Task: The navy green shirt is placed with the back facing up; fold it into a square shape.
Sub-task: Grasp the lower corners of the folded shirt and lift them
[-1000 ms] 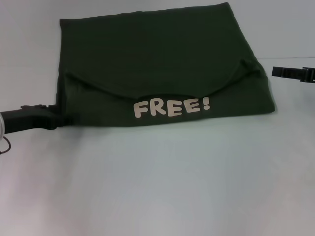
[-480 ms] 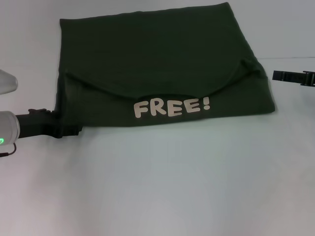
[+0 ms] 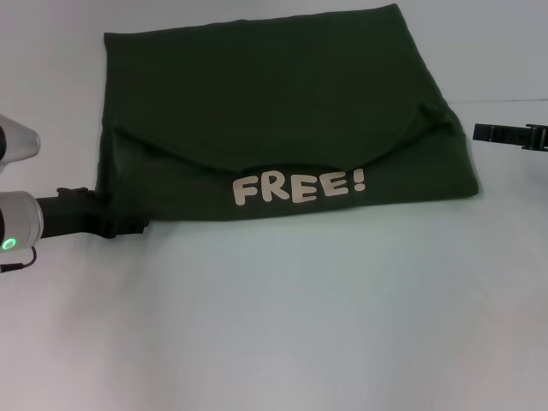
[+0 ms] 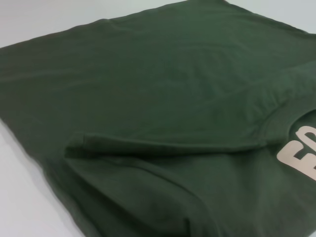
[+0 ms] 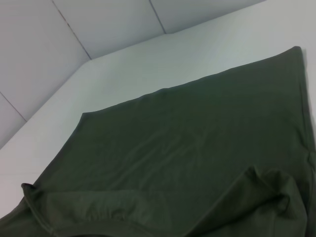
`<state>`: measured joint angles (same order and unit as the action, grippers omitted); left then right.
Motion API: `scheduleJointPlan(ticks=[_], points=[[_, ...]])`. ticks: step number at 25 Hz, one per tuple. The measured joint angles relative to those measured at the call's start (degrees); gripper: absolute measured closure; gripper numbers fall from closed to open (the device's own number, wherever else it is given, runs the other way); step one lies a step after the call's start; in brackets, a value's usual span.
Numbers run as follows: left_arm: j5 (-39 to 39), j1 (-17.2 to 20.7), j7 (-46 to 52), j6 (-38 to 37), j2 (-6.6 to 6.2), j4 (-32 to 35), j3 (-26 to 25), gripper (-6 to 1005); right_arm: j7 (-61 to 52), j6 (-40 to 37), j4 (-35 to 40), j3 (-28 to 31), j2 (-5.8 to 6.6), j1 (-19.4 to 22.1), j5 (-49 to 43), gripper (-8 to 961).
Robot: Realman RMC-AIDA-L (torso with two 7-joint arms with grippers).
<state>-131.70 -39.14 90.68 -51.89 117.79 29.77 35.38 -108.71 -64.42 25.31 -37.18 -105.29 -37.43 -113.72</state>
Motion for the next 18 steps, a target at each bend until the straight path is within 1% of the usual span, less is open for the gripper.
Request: scheduleJointPlan(ticks=[12, 14, 18], points=[[0.04, -0.23, -0.07, 0.44, 0.10, -0.33, 0.05, 259, -0.10, 0.00, -0.10, 0.00, 0.00, 0.12, -0.04, 184], [0.04, -0.24, -0.07, 0.42, 0.09, -0.33, 0.01, 502, -0.13, 0.00, -0.14, 0.00, 0.00, 0.16, -0.04, 185], [0.04, -0.14, -0.07, 0.36, 0.07, -0.27, -0.18, 571, -0.19, 0.00, -0.18, 0.00, -0.01, 0.17, -0.03, 185]])
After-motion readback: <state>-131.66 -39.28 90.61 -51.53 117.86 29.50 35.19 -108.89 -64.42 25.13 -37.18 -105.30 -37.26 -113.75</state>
